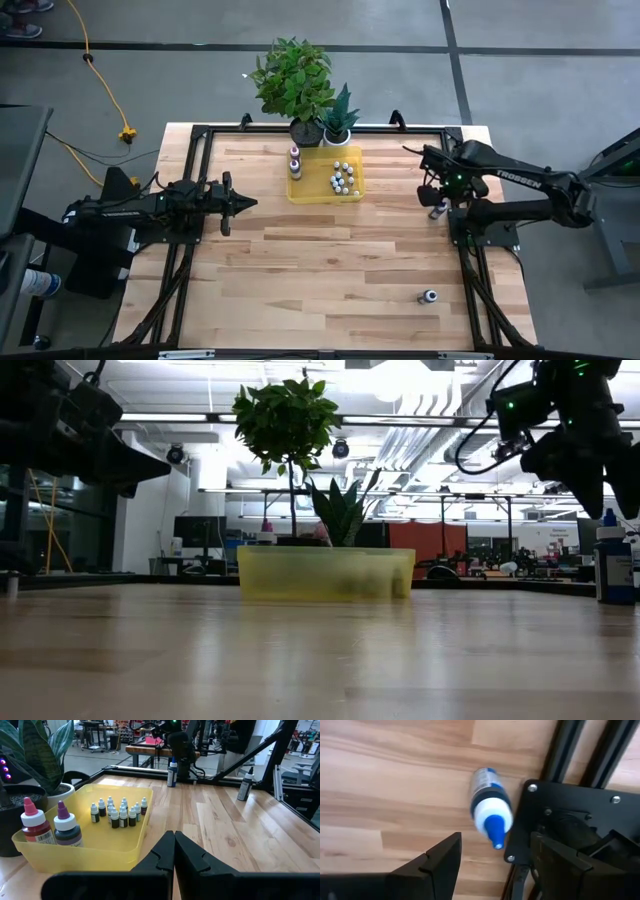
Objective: Pick & Place food coloring
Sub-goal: Put the large blue food coloring bottle into the yellow bin
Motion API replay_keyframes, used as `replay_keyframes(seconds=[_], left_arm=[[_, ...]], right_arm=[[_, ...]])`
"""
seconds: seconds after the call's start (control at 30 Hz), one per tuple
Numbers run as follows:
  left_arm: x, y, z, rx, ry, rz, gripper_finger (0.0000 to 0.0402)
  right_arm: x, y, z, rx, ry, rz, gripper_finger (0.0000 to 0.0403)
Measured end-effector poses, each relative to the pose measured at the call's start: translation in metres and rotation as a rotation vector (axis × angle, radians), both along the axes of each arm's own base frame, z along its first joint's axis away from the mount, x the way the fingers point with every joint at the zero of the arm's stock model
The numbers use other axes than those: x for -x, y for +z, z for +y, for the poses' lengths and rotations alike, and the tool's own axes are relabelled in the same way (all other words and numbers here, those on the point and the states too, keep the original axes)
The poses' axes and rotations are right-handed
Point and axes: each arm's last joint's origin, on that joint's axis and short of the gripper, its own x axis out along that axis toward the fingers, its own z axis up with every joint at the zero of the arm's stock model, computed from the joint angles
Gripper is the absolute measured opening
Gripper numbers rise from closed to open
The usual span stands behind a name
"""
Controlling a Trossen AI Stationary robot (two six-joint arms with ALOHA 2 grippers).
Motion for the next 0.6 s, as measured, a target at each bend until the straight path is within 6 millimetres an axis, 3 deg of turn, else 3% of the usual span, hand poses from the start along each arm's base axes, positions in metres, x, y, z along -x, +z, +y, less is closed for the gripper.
replay_keyframes(seconds=[0.6], left_arm=[[0.0,0.0,0.0,0.0,0.0,0.0,0.0]], right_arm=[[-0.0036,-0.0092,-0.0037,0.018,-0.07,0.057,0.0226]])
